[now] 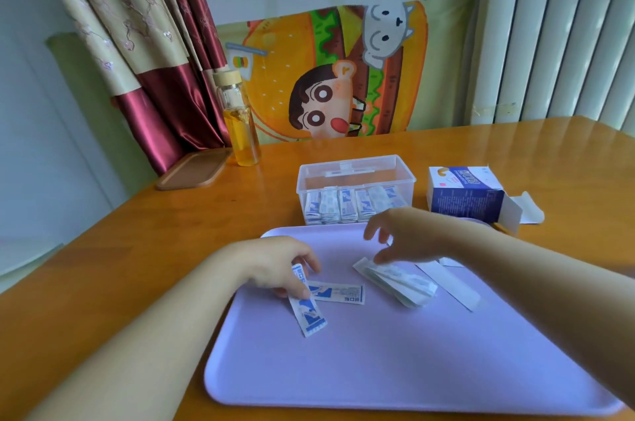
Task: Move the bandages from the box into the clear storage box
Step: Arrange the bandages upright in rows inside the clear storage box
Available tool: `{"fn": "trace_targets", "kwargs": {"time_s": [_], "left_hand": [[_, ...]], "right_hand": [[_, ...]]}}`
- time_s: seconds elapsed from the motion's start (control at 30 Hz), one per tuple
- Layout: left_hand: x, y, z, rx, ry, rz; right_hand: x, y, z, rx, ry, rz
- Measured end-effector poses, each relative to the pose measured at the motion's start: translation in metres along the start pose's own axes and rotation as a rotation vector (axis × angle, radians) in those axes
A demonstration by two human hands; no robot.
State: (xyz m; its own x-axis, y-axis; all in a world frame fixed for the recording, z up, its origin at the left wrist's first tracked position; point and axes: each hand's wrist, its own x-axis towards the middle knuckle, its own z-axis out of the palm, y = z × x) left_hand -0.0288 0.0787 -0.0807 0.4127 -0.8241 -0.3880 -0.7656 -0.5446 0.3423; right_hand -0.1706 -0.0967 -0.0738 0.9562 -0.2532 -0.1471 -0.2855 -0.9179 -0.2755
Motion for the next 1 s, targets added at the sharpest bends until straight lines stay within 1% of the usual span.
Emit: {"fn": "trace_targets", "kwargs": {"time_s": [0.03,0.1,0.13,0.17,0.2,0.27,0.33,0.47,0.63,0.67,0.73,0.8,0.87,0.93,0.97,1.0], "left_hand": [[-0.003,-0.003,-0.002,-0.136,0.010,0.012],[-0.007,-0.006,-0.003,-0.418,0.058,0.044],[-0.007,-0.006,-0.002,-0.521,0.080,0.057],[-0.005,-0.004,0.002,-0.575,0.093,0.064],[-0.002,-0.003,0.007,-0.545,0.116,0.066],[0.003,0.001,0.015,-0.281,0.179,0.072],[0.005,0.006,0.016,-0.021,0.188,0.083],[0.006,0.018,0.022,0.128,0.082,0.134],[0.007,0.030,0.021,0.165,-0.034,0.092],[0.007,0.030,0.020,0.189,-0.042,0.080],[0.008,0.029,0.019,0.245,-0.066,0.062],[0.007,0.028,0.019,0.258,-0.088,0.058],[0.005,0.026,0.015,0.266,-0.076,0.061],[0.001,0.020,0.007,0.276,-0.040,0.065],[0.000,0.014,0.003,0.184,-0.037,0.064],[-0.001,0.009,-0.001,-0.022,-0.048,0.056]], "right_hand": [[0.001,0.004,-0.003,0.013,-0.005,0.046],[0.001,0.010,-0.005,0.049,-0.067,0.119],[0.000,0.010,-0.005,0.043,-0.112,0.138],[0.000,0.011,-0.003,0.016,-0.155,0.154],[-0.001,0.011,-0.001,-0.026,-0.187,0.159],[-0.002,0.010,0.005,-0.115,-0.190,0.148],[-0.003,0.010,0.007,-0.116,-0.163,0.139],[-0.010,0.013,0.007,-0.011,-0.133,0.165],[-0.015,0.024,0.001,0.181,-0.091,0.216],[-0.014,0.026,0.001,0.276,-0.104,0.230],[-0.011,0.032,0.003,0.551,-0.151,0.285],[-0.009,0.036,0.002,0.706,-0.170,0.336],[-0.006,0.040,0.001,0.719,-0.165,0.360],[-0.005,0.041,-0.001,0.675,-0.147,0.361],[-0.004,0.042,-0.003,0.643,-0.134,0.353],[-0.003,0.043,-0.004,0.612,-0.111,0.344]]}}
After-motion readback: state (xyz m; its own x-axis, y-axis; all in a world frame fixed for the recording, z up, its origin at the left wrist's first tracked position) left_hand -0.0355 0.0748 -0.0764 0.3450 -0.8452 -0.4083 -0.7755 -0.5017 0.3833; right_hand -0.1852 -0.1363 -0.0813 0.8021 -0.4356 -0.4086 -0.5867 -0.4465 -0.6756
